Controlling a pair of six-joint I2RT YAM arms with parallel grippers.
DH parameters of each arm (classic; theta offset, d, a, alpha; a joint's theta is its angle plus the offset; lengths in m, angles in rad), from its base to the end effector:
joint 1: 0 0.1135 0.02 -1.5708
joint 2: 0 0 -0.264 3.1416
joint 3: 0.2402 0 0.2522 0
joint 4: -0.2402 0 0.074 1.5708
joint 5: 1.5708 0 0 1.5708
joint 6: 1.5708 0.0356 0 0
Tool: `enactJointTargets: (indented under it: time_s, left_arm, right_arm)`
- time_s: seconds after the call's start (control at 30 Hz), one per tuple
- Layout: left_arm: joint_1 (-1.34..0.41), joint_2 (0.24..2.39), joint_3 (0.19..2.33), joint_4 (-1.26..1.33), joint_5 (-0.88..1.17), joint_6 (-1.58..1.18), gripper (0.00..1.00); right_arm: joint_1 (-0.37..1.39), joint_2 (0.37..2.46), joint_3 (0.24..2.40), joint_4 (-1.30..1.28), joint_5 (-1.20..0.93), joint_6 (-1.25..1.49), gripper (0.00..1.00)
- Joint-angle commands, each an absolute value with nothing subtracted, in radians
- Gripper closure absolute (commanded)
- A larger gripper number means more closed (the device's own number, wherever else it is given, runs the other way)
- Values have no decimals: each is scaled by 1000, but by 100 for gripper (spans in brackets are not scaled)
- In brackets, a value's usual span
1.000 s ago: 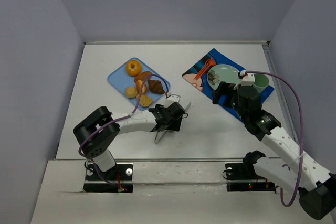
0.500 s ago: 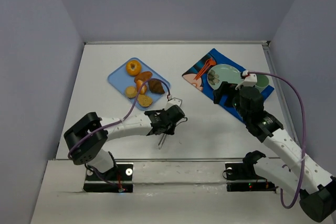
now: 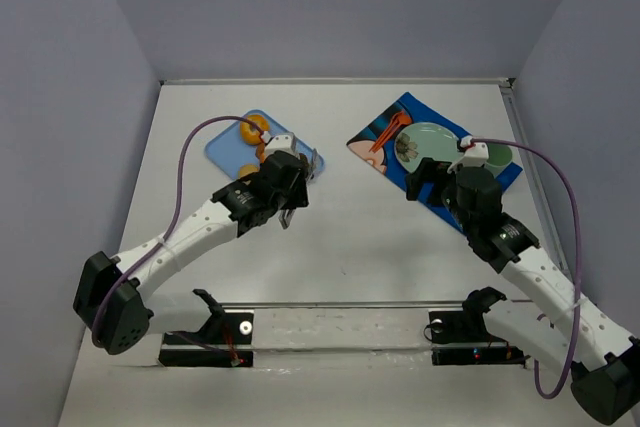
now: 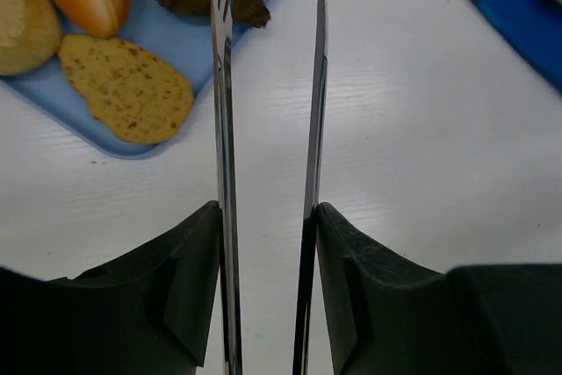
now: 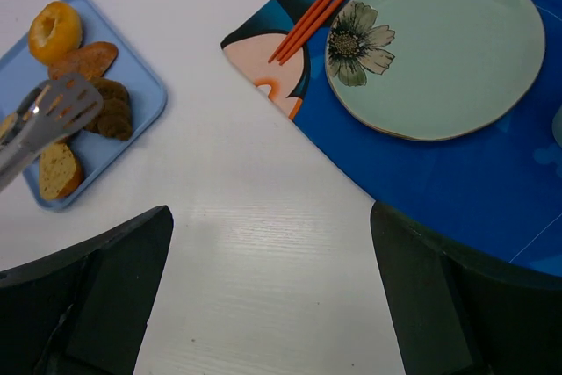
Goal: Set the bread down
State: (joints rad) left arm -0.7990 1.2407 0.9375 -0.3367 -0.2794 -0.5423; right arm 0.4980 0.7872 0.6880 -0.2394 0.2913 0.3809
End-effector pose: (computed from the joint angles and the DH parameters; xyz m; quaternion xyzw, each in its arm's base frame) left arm 0.1974 -0.1888 0.2827 0.0513 0.8856 -0.1787 0.4255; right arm 0.1677 0.0795 0.3000 0.0365 0.8110 0.1360 0.5678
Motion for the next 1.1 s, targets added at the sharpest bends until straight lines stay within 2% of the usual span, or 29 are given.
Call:
enactJointTargets:
  time_s: [0.0, 0.2, 0.37, 1.07]
  left_arm:
    - [-744, 1178, 991, -341, -285, -537, 44]
    - [-721, 1201, 1040, -403, -356, -558, 40]
    - [-689, 1270, 1074, -448, -397, -563, 40]
    - [-638, 1493, 1140, -431, -299, -480, 32]
  right_arm:
    - [502, 788, 693, -213, 288, 371, 0]
    - [502, 804, 693, -210, 287, 368, 0]
    - [502, 810, 693, -210, 290, 370, 0]
    - [502, 821, 689, -210, 318, 382, 0]
